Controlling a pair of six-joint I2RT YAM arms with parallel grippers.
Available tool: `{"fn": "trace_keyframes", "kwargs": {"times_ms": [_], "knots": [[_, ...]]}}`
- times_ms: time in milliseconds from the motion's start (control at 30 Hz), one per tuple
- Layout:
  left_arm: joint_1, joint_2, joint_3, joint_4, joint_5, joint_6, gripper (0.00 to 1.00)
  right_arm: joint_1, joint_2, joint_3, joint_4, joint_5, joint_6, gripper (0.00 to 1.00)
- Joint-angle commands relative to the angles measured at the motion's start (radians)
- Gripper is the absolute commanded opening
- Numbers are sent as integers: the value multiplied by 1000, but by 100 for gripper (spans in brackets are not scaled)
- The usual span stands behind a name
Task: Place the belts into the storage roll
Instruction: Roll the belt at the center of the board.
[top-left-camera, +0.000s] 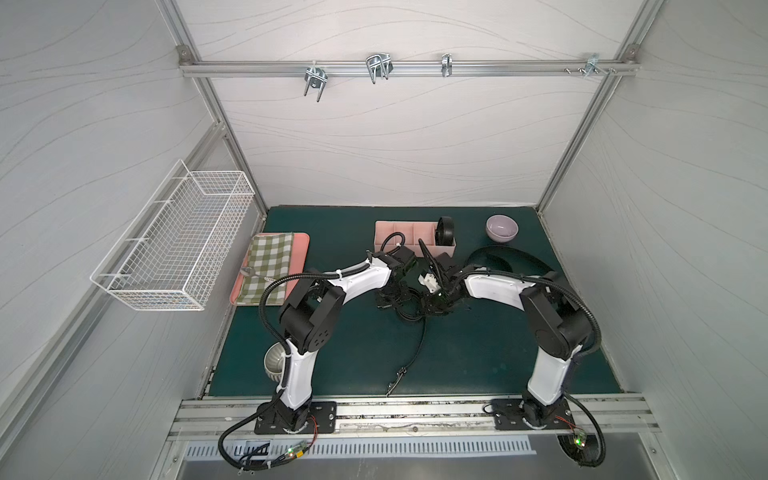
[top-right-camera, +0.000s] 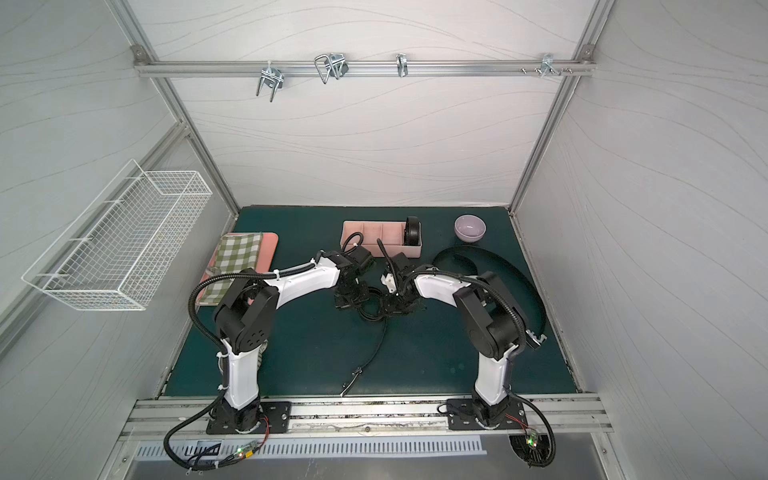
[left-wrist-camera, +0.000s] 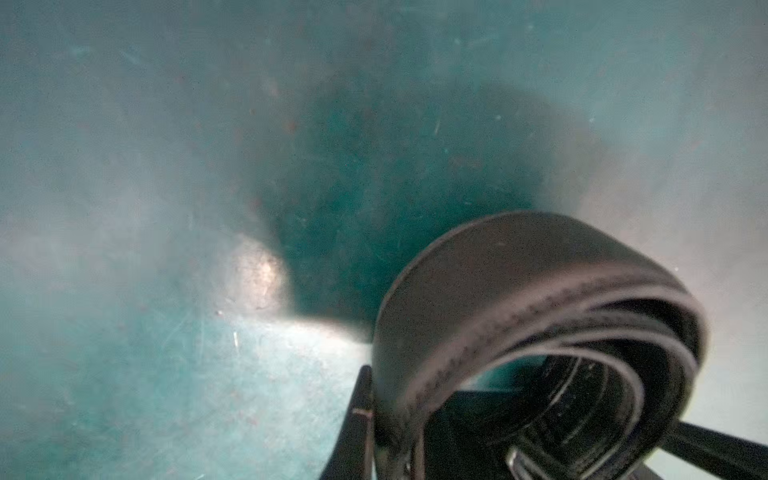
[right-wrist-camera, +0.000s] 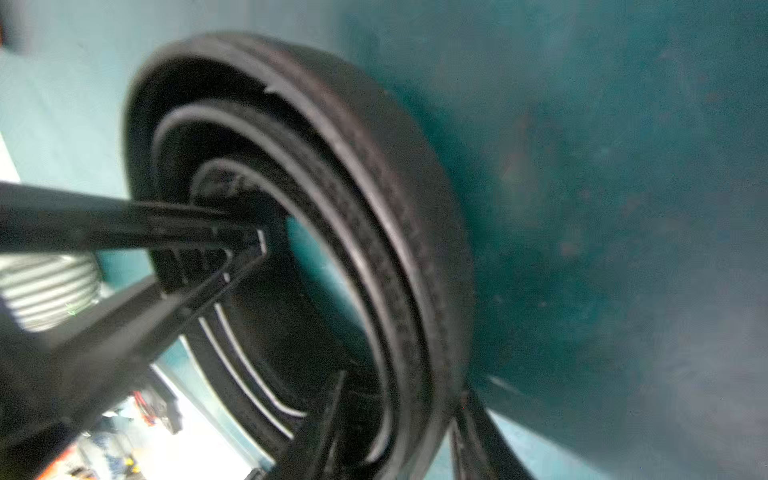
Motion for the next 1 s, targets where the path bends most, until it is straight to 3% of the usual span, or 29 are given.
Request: {"fn": "trace_keyframes", "kwargs": {"times_ms": [0, 133, 333, 633, 800, 833, 967], "knots": [[-71, 99, -88, 161, 167, -72, 0, 18, 22, -12, -82, 51, -2, 22], [-94, 87, -99, 202, 216, -77, 0, 16, 17, 5, -121, 83, -17, 11], [-103, 21, -143, 296, 267, -73, 30, 15, 4, 15, -164, 90, -35, 0], [-101, -226, -229, 343, 177, -50, 68, -17, -33, 14, -232, 83, -76, 0], [-101, -416, -340, 327, 115, -8, 90, -41, -45, 25, -272, 88, -111, 0], [-102, -456, -379, 336, 112, 2, 98, -48, -45, 26, -277, 84, -118, 0], [-140, -561, -480, 317, 120, 65, 99, -71, -33, 40, -297, 85, -147, 0]]}}
